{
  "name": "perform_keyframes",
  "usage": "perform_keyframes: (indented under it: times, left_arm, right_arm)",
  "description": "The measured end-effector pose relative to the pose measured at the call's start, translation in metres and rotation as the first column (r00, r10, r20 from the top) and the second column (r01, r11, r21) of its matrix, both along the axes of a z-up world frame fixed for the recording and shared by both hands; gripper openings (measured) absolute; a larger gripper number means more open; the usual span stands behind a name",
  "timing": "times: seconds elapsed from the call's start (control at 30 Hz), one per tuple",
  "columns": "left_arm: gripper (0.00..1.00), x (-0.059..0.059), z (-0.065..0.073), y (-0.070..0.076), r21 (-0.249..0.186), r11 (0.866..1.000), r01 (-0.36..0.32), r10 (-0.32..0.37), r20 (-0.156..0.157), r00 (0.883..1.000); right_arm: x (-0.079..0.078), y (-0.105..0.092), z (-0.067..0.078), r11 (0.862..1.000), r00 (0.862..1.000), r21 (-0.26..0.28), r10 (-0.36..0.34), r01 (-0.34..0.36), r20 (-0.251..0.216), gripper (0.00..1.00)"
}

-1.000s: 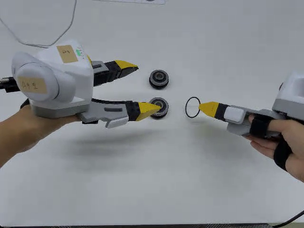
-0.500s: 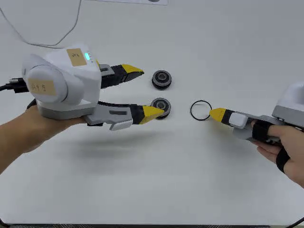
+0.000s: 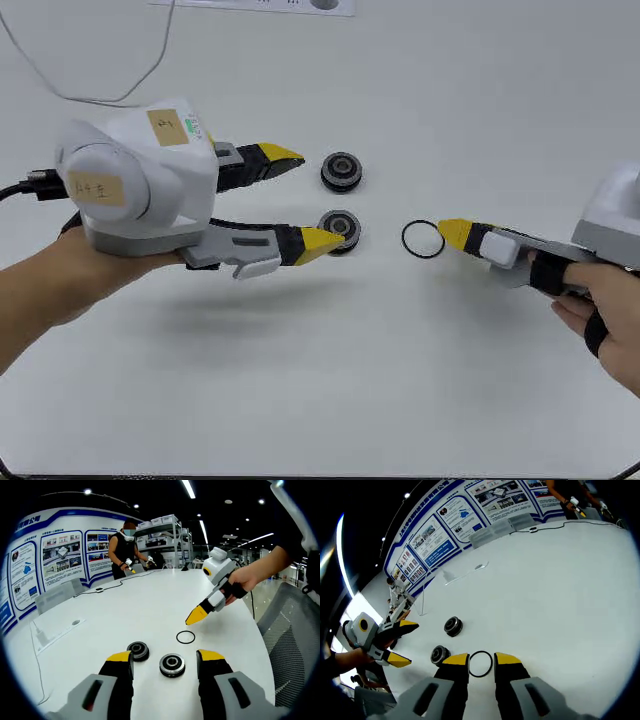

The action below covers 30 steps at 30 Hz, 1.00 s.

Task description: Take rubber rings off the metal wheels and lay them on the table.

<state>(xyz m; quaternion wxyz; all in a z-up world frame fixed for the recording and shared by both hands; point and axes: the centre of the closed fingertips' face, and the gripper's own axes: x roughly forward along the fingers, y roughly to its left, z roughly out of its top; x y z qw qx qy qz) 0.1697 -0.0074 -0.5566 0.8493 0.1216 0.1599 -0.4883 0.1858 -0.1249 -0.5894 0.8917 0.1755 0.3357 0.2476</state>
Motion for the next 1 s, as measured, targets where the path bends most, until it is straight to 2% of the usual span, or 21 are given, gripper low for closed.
perform_keyframes:
  times: [0.07,0.13,0.2,0.3,0.4,0.57,1.0]
  left_arm:
    - [0.49,0.001,-0.003,-0.002,0.012,1.000,0.003,-0.003,0.000,1.000]
    - [0.45,0.001,-0.005,-0.004,0.018,1.000,0.011,-0.011,0.004,1.000]
    - [0.41,0.001,-0.009,-0.007,0.025,1.000,0.020,-0.020,-0.002,1.000]
    - [0.37,0.003,-0.018,-0.010,0.062,0.998,0.029,-0.029,0.002,1.000]
    - [0.36,0.004,-0.024,-0.015,0.056,0.998,0.037,-0.036,-0.021,0.999]
    - [0.33,0.001,-0.032,-0.022,0.072,0.995,0.062,-0.060,-0.033,0.998]
    - [0.25,0.001,-0.040,-0.019,0.102,0.992,0.074,-0.071,-0.038,0.997]
  right_arm:
    - [0.002,0.009,0.013,0.999,0.996,0.031,0.041,-0.044,0.081,0.25]
    - [0.000,0.015,0.016,0.996,0.992,0.046,0.074,-0.079,0.098,0.30]
    - [-0.003,0.021,0.017,0.992,0.989,0.058,0.106,-0.112,0.101,0.30]
    - [-0.004,0.024,0.014,0.991,0.988,0.053,0.115,-0.121,0.099,0.30]
    - [-0.007,0.027,0.011,0.989,0.988,0.062,0.128,-0.134,0.091,0.30]
    - [-0.008,0.028,0.008,0.987,0.986,0.058,0.146,-0.151,0.085,0.29]
    - [-0.011,0.034,0.002,0.982,0.985,0.086,0.161,-0.166,0.069,0.30]
